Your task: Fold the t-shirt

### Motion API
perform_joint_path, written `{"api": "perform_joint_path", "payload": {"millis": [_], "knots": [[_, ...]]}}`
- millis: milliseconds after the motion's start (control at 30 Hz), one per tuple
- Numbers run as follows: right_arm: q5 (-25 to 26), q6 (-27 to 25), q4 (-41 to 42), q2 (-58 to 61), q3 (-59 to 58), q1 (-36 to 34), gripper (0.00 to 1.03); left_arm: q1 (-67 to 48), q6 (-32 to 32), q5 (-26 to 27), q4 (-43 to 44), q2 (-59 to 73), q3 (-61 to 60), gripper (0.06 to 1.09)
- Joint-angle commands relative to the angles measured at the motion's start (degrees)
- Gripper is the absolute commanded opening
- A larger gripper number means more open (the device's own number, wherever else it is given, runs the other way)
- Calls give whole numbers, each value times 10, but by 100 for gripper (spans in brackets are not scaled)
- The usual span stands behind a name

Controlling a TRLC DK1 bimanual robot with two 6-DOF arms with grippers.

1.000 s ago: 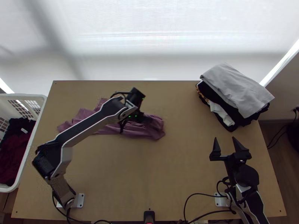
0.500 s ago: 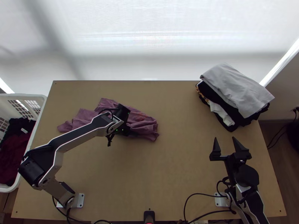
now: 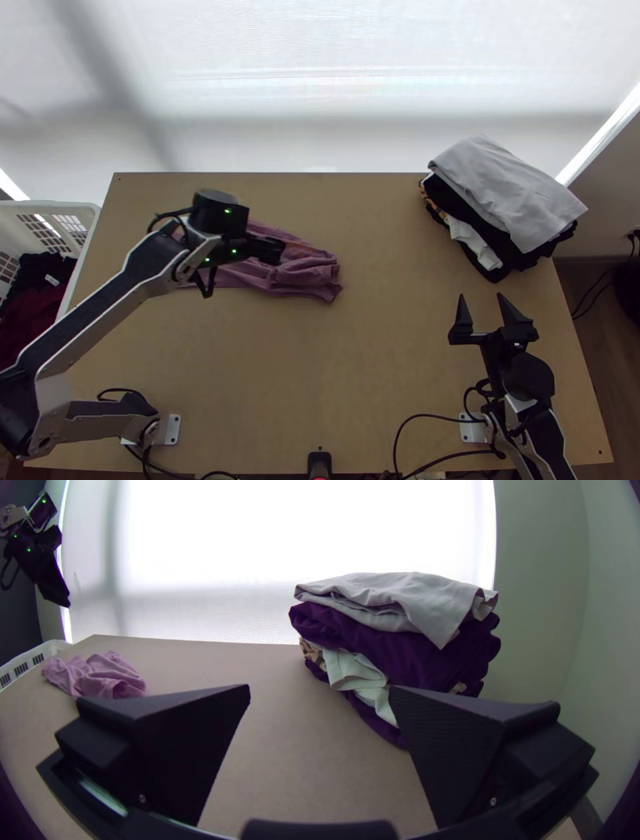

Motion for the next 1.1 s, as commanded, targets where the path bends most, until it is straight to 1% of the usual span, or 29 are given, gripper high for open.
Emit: {"api": "perform_joint_path", "payload": {"millis": [0, 67, 233, 400, 567, 667, 800, 1067], "knots": [[3, 11, -1, -1, -6, -2, 98, 43, 32, -2, -25, -29, 8, 105], [2, 11, -1, -1, -6, -2, 98, 74, 52, -18, -36, -43, 7, 105], [2, 11, -1, -1, -6, -2, 98, 166, 103, -19, -70, -81, 8, 105], [2, 11, -1, -1, -6, -2, 98, 284, 153, -19, -108, -104, 3, 105], [2, 11, -1, 0, -6, -2, 98, 369, 174, -13, -188, -129, -10, 105], [2, 11, -1, -1, -6, -2, 98, 395, 174, -11, -234, -140, -20, 105], [2, 11, -1, 0, -6, -2, 98, 401, 148, -3, -286, -146, -17, 105], [2, 11, -1, -1, -6, 0, 98, 397, 105, -1, -326, -162, -20, 105]]}}
